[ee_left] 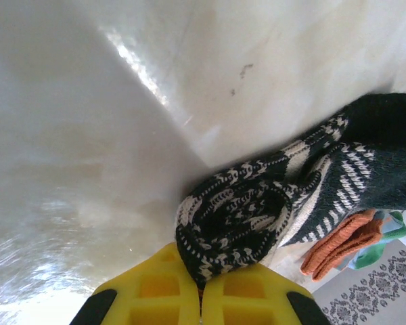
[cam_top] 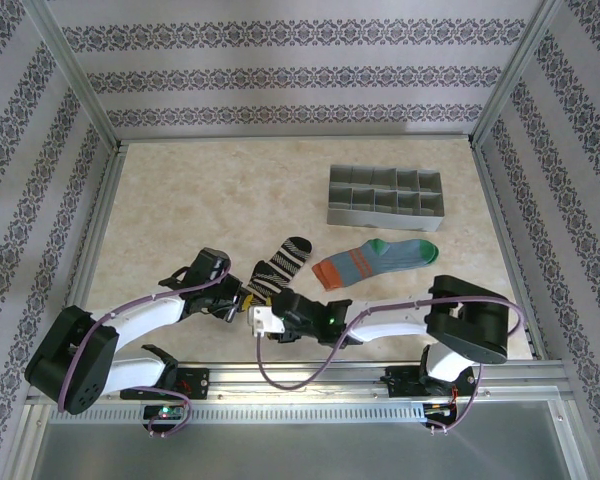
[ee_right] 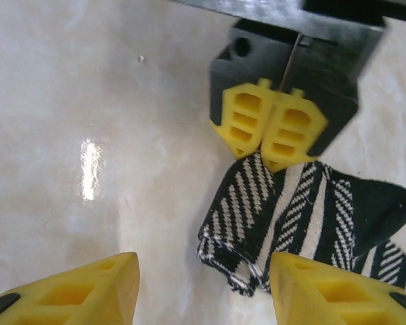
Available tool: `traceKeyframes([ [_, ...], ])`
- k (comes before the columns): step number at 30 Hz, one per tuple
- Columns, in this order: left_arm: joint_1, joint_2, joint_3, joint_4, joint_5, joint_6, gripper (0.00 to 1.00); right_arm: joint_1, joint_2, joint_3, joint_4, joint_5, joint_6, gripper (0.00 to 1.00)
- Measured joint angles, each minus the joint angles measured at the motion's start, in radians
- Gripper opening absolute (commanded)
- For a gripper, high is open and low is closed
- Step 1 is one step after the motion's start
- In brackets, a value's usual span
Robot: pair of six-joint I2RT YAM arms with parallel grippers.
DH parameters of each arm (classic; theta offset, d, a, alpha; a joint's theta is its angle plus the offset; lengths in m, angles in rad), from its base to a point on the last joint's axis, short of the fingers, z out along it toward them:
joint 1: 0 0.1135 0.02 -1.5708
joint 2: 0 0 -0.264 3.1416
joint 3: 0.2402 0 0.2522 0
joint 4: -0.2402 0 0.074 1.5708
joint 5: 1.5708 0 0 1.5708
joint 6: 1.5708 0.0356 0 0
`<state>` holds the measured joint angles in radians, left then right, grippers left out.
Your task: Roll the socks
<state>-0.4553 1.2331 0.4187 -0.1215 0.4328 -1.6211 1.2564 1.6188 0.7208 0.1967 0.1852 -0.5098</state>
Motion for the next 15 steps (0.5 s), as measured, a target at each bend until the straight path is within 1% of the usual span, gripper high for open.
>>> traceKeyframes([
  [3,0.009,0.000,0.000,-0.003,0.009,0.000,0.00,0.022,0.081,0.038,0.028,0.069,-0.055,0.47],
  [6,0.014,0.003,0.000,-0.003,0.017,0.000,0.00,0.022,0.145,0.084,0.041,0.108,-0.094,0.38],
  [9,0.022,0.003,0.000,-0.004,0.026,0.000,0.00,0.017,0.207,0.132,0.052,0.142,-0.108,0.25],
  [11,0.032,0.002,0.000,-0.006,0.027,0.000,0.00,0.003,0.238,0.155,0.053,0.159,-0.093,0.11],
  [12,0.039,0.000,0.000,-0.006,0.026,0.000,0.03,-0.005,0.244,0.162,0.053,0.162,-0.080,0.06],
  [13,0.048,-0.004,0.000,-0.006,0.026,0.000,0.11,-0.014,0.244,0.166,0.052,0.154,-0.067,0.00],
  [15,0.067,-0.019,0.000,-0.014,0.031,-0.003,0.27,-0.035,0.240,0.167,0.052,0.124,-0.040,0.00],
])
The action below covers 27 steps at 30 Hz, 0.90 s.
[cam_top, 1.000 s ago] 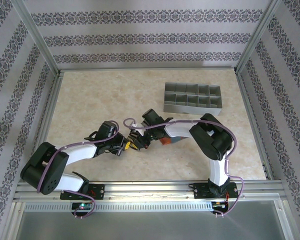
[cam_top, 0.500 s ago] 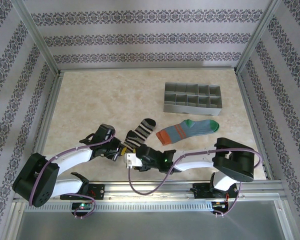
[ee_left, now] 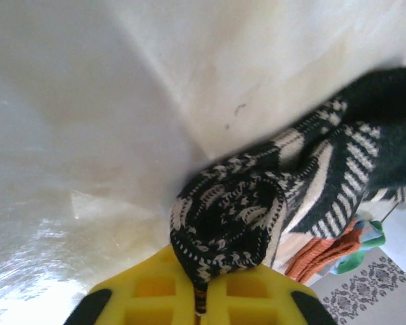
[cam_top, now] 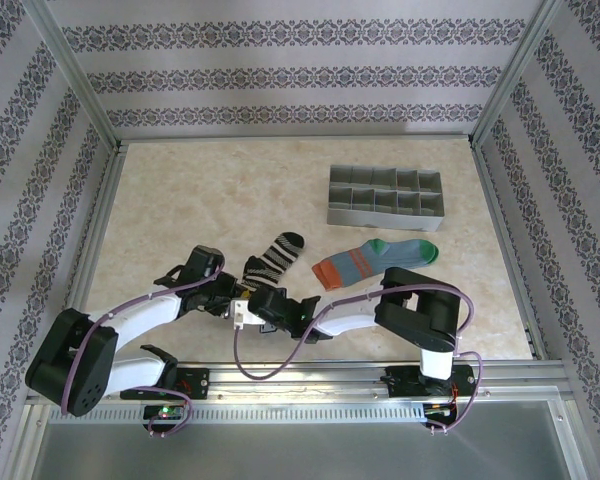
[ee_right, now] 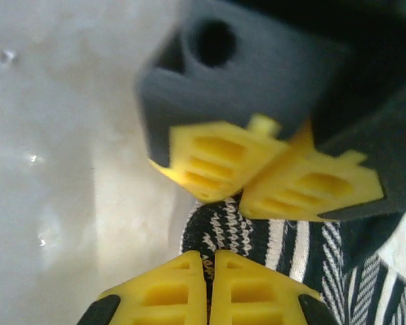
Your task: Roll the socks
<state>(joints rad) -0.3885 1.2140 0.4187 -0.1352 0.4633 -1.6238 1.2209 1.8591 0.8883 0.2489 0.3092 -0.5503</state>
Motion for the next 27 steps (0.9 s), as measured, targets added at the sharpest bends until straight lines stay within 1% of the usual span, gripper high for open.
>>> traceKeyframes([
  [2,0.021,-0.031,-0.003,-0.026,0.006,0.002,0.44,-0.030,-0.010,0.000,-0.012,-0.055,0.031,0.00],
  [3,0.035,-0.050,-0.006,-0.040,0.007,0.000,0.49,-0.049,-0.018,-0.001,-0.021,-0.091,0.047,0.00],
  [5,0.068,-0.096,-0.017,-0.058,0.006,-0.005,0.56,-0.101,-0.035,-0.003,-0.047,-0.183,0.082,0.00],
  [7,0.095,-0.137,-0.030,-0.061,0.006,-0.013,0.60,-0.153,-0.045,-0.003,-0.065,-0.275,0.117,0.00],
  [10,0.118,-0.166,-0.043,-0.060,0.007,-0.024,0.62,-0.219,-0.048,0.004,-0.083,-0.415,0.173,0.00],
  [15,0.122,-0.153,-0.048,-0.042,0.012,-0.031,0.63,-0.299,-0.040,0.025,-0.127,-0.616,0.261,0.00],
  [20,0.110,-0.114,-0.048,0.018,0.016,-0.035,0.67,-0.352,-0.008,0.057,-0.154,-0.765,0.338,0.00],
  [23,0.077,-0.078,-0.044,0.057,0.015,-0.042,0.67,-0.381,0.016,0.076,-0.164,-0.848,0.384,0.00],
  [27,0.032,-0.029,-0.039,0.105,0.013,-0.061,0.69,-0.404,0.031,0.090,-0.177,-0.914,0.420,0.00],
])
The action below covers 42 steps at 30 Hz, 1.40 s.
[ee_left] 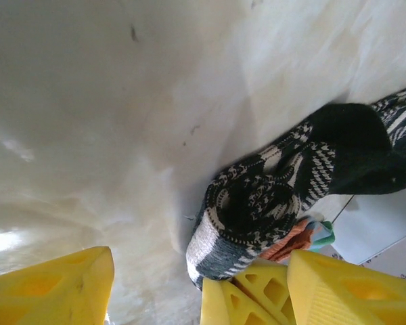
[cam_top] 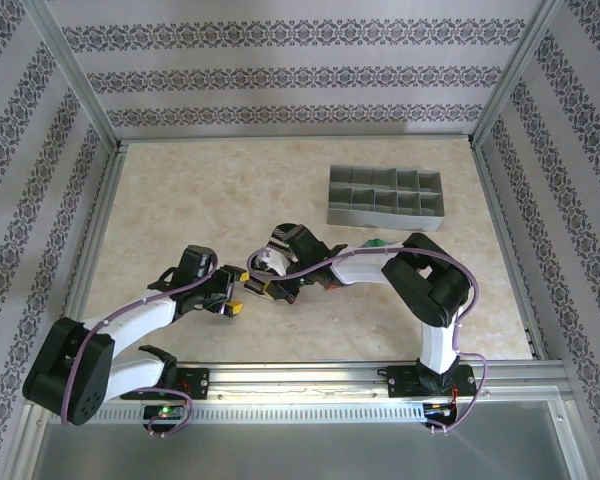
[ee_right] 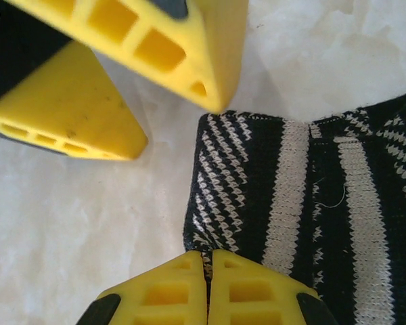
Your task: Roll the socks
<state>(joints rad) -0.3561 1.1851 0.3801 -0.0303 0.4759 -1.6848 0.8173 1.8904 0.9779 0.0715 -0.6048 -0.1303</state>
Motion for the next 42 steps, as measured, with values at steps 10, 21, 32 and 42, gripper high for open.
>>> traceKeyframes([
  [10,-0.049,0.101,0.048,0.037,-0.014,-0.020,0.68,-0.002,0.010,0.016,-0.045,-0.060,0.021,0.00],
  [21,-0.076,0.203,0.078,0.056,-0.005,-0.051,0.08,0.011,0.006,0.015,-0.056,-0.063,0.019,0.00],
  [32,-0.109,0.071,0.058,-0.079,-0.036,-0.049,0.00,0.226,-0.258,-0.202,0.008,0.340,-0.126,0.56],
  [42,-0.108,0.016,0.042,-0.169,-0.037,-0.057,0.00,0.370,-0.232,-0.205,0.076,0.641,-0.223,0.58],
])
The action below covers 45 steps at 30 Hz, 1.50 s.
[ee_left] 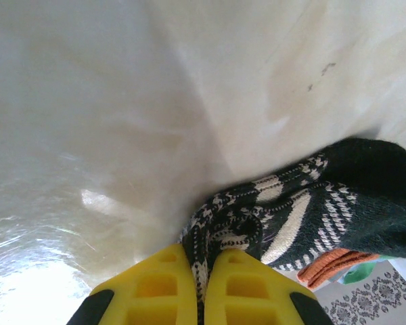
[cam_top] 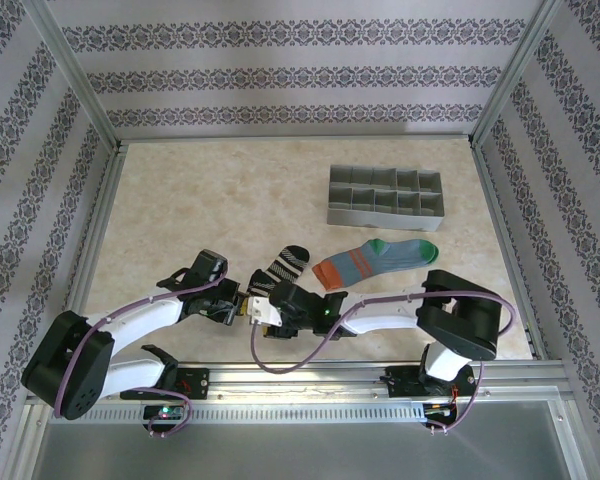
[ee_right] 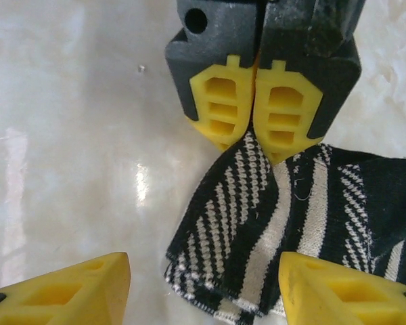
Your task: Roll the socks
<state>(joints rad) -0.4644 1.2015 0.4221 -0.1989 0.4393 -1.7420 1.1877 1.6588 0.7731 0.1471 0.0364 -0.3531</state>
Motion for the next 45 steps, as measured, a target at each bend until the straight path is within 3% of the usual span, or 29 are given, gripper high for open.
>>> traceKeyframes([
  [10,0.008,0.000,-0.002,0.000,0.005,-0.014,0.00,-0.002,0.128,0.082,0.019,0.043,0.014,0.42],
  [15,0.026,-0.023,-0.014,0.000,-0.003,-0.018,0.01,-0.028,0.162,0.119,0.018,0.039,0.047,0.15],
  [18,0.042,-0.058,-0.032,0.003,-0.006,-0.020,0.31,-0.050,0.166,0.132,0.014,-0.016,0.067,0.00],
  [20,0.055,-0.089,-0.047,-0.002,-0.003,-0.025,0.47,-0.070,0.167,0.136,0.011,-0.066,0.088,0.00],
  [25,0.087,-0.209,-0.058,-0.069,-0.003,-0.027,0.68,-0.173,0.172,0.146,-0.002,-0.260,0.157,0.00],
  [30,0.100,-0.284,-0.063,-0.094,-0.007,-0.028,0.68,-0.251,0.206,0.183,-0.029,-0.457,0.224,0.00],
  [37,0.100,-0.230,-0.066,-0.029,-0.002,0.008,0.56,-0.343,0.273,0.230,-0.042,-0.699,0.336,0.00],
  [41,0.100,-0.182,-0.065,0.040,-0.002,0.049,0.47,-0.376,0.304,0.254,-0.060,-0.787,0.377,0.00],
  [45,0.097,-0.133,-0.067,0.126,0.001,0.082,0.47,-0.394,0.327,0.280,-0.089,-0.837,0.401,0.00],
])
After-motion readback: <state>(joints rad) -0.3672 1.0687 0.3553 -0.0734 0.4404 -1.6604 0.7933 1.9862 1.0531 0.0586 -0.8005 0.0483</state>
